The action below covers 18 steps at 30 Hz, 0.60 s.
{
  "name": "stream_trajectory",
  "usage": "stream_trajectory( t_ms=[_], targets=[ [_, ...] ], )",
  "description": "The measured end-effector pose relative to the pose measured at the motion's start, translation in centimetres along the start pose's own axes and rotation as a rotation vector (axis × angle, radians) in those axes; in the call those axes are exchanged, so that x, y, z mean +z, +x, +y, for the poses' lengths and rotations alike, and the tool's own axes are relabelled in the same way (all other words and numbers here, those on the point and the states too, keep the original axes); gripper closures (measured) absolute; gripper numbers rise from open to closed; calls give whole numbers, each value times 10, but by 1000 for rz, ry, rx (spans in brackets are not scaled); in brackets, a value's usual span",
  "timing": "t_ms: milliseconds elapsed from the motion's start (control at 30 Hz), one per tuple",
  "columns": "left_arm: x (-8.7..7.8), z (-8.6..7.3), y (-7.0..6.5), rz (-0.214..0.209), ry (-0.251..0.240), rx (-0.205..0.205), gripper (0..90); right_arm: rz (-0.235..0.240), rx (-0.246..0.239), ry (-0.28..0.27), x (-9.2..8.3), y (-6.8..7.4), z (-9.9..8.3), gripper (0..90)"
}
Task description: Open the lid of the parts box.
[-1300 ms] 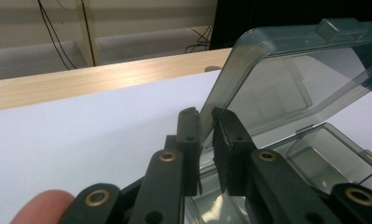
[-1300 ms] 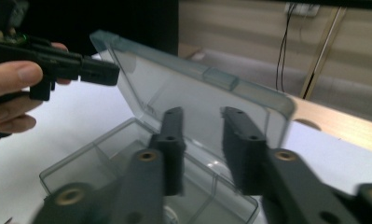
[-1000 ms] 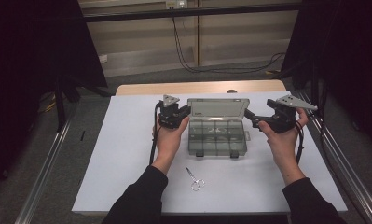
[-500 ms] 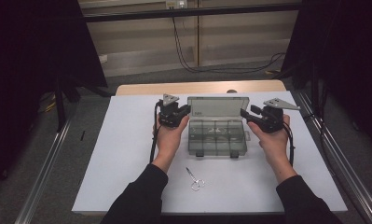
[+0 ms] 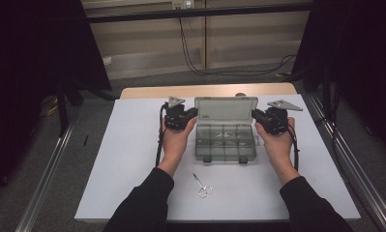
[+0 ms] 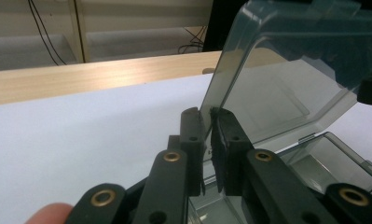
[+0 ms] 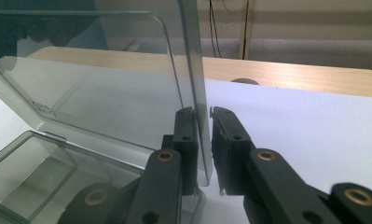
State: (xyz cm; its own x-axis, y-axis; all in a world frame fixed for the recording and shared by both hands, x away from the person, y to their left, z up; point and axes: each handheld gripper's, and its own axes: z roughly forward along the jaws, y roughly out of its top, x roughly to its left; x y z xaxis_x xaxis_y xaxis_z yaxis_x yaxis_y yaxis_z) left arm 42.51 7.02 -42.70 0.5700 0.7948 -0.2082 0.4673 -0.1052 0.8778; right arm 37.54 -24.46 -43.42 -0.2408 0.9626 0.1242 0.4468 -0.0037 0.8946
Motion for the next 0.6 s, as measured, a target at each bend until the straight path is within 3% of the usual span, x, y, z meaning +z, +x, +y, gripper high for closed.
stream_trajectory(
  t_ms=[100,267,500,600],
  targets=[
    [5,-3,3,-1,14,-3,832,-20,-13,-4,3,0,0,861],
    [12,-8,7,13,35,-17,761,-2,26,-4,5,-4,0,863],
    [21,-13,12,-9,57,-22,804,-2,-7,21,9,-5,4,867],
    [24,-14,12,3,58,-29,811,-2,-8,28,10,-6,6,867]
  ],
)
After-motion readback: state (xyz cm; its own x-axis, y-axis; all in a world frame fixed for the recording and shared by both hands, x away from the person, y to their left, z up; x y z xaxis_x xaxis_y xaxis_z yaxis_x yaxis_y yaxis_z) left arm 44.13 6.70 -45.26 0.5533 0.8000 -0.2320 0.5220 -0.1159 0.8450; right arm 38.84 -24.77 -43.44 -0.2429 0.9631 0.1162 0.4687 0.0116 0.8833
